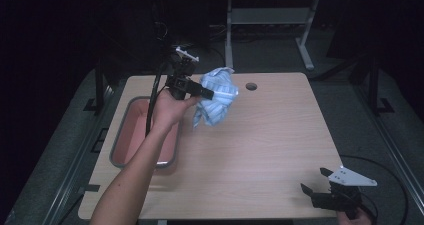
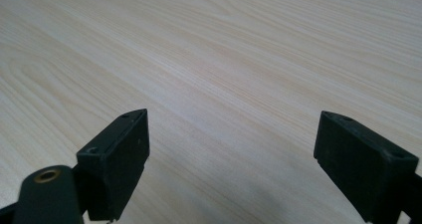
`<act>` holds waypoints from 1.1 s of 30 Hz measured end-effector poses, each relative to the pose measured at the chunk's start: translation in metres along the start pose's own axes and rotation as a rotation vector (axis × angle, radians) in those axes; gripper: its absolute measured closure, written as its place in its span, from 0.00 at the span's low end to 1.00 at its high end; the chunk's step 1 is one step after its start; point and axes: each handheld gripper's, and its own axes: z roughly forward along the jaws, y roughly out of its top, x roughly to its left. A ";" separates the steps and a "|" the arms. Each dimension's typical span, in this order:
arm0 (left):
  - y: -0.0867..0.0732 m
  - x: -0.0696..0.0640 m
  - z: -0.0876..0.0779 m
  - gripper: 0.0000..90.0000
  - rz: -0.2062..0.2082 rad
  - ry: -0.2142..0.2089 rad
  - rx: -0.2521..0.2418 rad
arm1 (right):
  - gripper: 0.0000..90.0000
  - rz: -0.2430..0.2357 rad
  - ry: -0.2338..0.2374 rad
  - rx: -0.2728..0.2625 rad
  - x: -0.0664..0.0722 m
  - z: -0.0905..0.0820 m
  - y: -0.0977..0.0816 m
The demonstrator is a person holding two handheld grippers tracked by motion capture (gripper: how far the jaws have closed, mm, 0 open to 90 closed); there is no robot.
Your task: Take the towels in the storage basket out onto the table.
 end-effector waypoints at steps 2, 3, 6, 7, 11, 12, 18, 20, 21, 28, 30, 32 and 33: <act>0.002 -0.002 0.004 0.69 0.000 -0.003 0.001 | 0.15 0.001 -0.002 0.000 0.000 0.000 0.000; 0.002 -0.003 0.005 0.69 0.002 -0.001 0.001 | 0.15 0.000 -0.001 -0.001 0.000 0.000 0.000; 0.005 -0.005 0.009 0.69 0.009 0.004 0.010 | 0.15 0.000 -0.002 -0.001 0.001 0.000 0.000; 0.006 -0.006 0.011 0.69 0.009 0.004 0.013 | 0.15 -0.001 -0.001 -0.001 0.001 0.000 0.000; 0.010 -0.010 0.017 0.69 0.029 0.008 0.023 | 0.15 0.000 -0.005 -0.007 0.000 -0.001 0.000; 0.011 -0.012 0.019 0.69 0.035 0.010 0.024 | 0.15 -0.002 -0.007 -0.009 0.000 -0.001 0.000; 0.016 -0.021 0.035 0.69 0.045 -0.003 0.040 | 0.15 0.000 -0.007 -0.011 0.000 -0.001 0.001; 0.017 -0.023 0.040 0.69 0.051 -0.002 0.048 | 0.15 -0.002 -0.008 -0.014 0.000 -0.001 0.001; 0.017 -0.025 0.042 0.69 0.056 0.000 0.052 | 0.15 0.001 -0.008 -0.014 0.000 -0.002 0.002; 0.020 -0.031 0.059 0.69 0.069 0.002 0.070 | 0.15 -0.004 -0.017 -0.015 0.000 -0.004 0.001; 0.021 -0.032 0.062 0.69 0.067 -0.001 0.071 | 0.15 -0.002 -0.017 -0.016 0.000 -0.005 0.001; 0.021 -0.033 0.065 0.69 0.072 0.001 0.077 | 0.15 -0.001 -0.017 -0.018 0.000 -0.005 0.001; 0.021 -0.034 0.066 0.69 0.076 0.001 0.078 | 0.15 0.000 -0.017 -0.018 0.000 -0.004 0.002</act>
